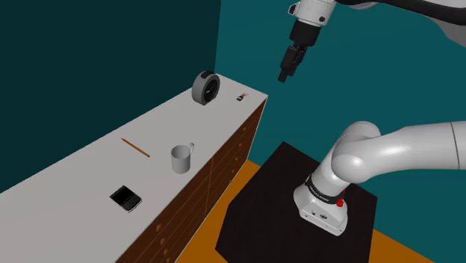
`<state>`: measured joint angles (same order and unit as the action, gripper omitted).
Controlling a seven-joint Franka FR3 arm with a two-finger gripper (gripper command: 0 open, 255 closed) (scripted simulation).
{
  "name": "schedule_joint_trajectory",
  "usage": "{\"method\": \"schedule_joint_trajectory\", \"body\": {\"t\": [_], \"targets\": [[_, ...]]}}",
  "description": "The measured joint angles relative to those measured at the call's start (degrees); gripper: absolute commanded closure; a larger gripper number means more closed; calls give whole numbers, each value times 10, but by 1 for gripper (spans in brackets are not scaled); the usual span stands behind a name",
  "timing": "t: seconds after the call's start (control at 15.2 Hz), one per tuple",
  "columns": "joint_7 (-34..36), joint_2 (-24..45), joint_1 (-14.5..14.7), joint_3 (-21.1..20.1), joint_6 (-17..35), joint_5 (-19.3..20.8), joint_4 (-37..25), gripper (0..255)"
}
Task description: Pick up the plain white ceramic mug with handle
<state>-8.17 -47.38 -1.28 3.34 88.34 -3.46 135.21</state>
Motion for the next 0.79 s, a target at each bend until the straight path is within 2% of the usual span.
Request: {"method": "schedule_joint_trajectory", "body": {"t": [0.26, 0.79], "targets": [[7, 21, 8, -16, 32, -6, 16, 0], [36, 144, 39, -76, 145, -25, 21, 0]]}}
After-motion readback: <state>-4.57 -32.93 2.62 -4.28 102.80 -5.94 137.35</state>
